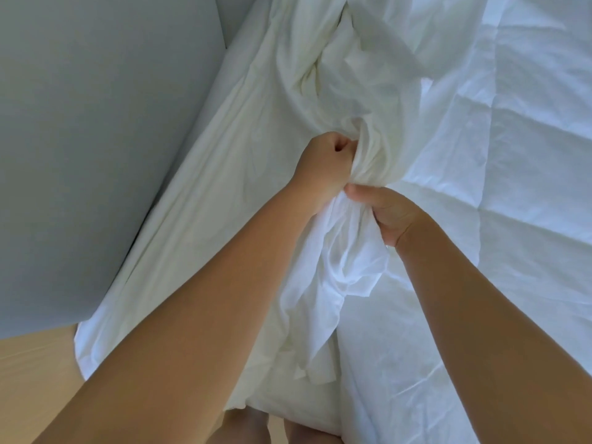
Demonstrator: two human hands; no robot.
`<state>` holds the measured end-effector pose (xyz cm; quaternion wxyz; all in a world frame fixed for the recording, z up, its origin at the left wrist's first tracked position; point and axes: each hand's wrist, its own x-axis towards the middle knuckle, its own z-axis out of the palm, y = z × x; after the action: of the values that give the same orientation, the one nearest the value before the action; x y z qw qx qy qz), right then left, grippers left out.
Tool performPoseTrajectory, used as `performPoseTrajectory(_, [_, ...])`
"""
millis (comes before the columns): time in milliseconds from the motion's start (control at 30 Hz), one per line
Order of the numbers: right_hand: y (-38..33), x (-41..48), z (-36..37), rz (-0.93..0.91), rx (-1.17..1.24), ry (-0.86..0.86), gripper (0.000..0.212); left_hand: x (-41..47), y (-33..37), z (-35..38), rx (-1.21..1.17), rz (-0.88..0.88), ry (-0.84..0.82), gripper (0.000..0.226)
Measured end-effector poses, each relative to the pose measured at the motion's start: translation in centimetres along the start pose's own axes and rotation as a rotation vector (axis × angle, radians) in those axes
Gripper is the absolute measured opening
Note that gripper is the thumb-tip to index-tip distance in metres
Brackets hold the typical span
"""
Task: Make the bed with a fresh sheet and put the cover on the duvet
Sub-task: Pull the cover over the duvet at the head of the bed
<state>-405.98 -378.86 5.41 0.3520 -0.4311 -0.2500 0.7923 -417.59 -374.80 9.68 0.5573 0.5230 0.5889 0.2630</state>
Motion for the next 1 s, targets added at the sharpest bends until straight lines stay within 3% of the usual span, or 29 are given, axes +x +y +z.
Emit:
performPoseTrajectory(133, [1.0,0.1,0.6,-0.133,0.168,0.121,0.013,0.6,1.4,-0.4,0.077,-0.017,-0.125,0.018])
performPoseTrajectory(267, [0.0,0.1,1.1,0.050,-0.017,-0.012,0.023,1.1,3.3,0.0,0.117,-0.076,-0.187,0.032])
performPoseTrajectory(367, [-0.7,0.7,1.7,0.164,-0.154,-0.019,0.024,1.6,3.6,0.2,0.046,-0.115,-0.194,0.039])
performPoseTrajectory(433, [-0.7,0.9,2.0,0.228,-0.237,0.042,0.036,1.4,3.4,-0.3,0.011,-0.079,-0.148,0.035])
performPoseTrajectory(567, [0.4,0.8,1.8,0.132,-0.222,0.221,0.048,0.5,0.3,-2.5,-0.339,-0.178,-0.047,0.027])
performPoseTrajectory(633, [1.1,0.6,1.3,0.086,-0.067,0.182,0.042,0.1,-2.4,-3.1,-0.186,-0.233,0.042,0.030])
performPoseTrajectory(733, [1.4,0.5,0.6,0.130,-0.005,0.103,0.041,-1.0,-5.9,-3.6,0.248,-0.264,-0.015,0.046])
performPoseTrajectory(900, [0.3,0.6,-0.1,0.197,-0.127,0.021,0.032,0.2,-5.5,-4.1,0.241,-0.158,0.007,0.021])
performPoseTrajectory(1000, [-0.1,0.6,0.0,0.236,-0.183,-0.009,0.031,1.4,-2.8,-3.9,0.070,-0.108,0.000,0.024])
